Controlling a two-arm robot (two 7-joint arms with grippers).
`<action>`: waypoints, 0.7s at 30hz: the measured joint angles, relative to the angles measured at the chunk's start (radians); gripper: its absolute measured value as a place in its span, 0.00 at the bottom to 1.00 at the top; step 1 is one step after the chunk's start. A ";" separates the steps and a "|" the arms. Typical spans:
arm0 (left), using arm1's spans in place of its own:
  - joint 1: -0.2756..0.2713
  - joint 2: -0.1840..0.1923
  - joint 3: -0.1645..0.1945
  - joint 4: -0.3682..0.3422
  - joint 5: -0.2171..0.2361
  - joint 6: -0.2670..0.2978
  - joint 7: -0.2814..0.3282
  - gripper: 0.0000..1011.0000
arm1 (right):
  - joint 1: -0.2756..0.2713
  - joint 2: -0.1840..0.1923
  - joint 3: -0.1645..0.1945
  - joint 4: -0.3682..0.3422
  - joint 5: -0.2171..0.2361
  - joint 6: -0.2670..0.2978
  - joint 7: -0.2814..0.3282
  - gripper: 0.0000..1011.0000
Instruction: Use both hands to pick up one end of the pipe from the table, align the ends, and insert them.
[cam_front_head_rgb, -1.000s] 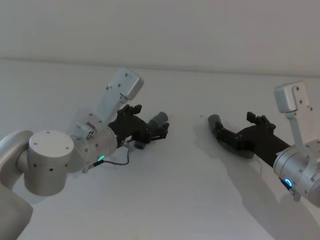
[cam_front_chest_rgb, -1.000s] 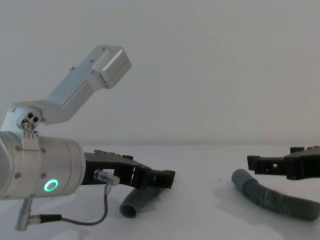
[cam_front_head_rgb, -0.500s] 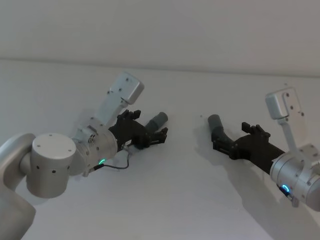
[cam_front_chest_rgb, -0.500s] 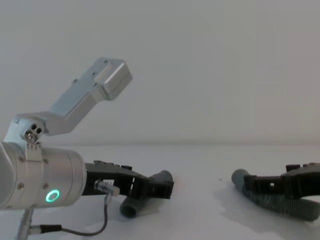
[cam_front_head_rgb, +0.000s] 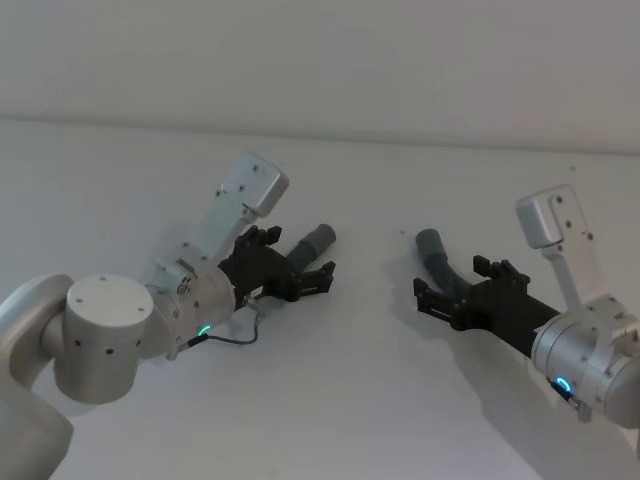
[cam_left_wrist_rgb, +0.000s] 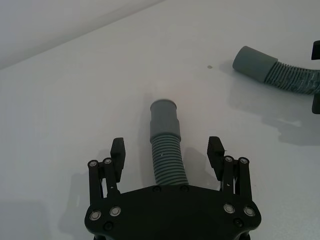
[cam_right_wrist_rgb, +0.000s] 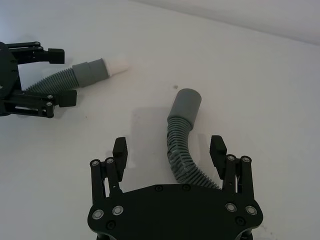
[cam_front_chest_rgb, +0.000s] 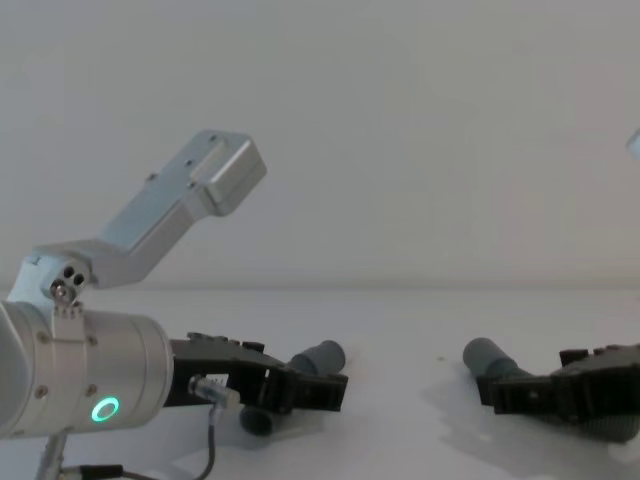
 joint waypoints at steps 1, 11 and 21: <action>0.002 0.000 0.000 0.000 0.002 -0.001 0.000 0.99 | 0.000 0.000 -0.001 0.000 -0.001 0.000 0.001 0.99; 0.015 -0.003 -0.004 -0.007 0.010 -0.003 0.001 0.99 | 0.001 -0.006 -0.005 0.009 -0.011 0.006 0.009 0.99; 0.028 -0.007 -0.012 -0.015 0.021 -0.001 0.008 0.99 | 0.009 -0.015 -0.007 0.029 -0.019 0.011 0.016 0.99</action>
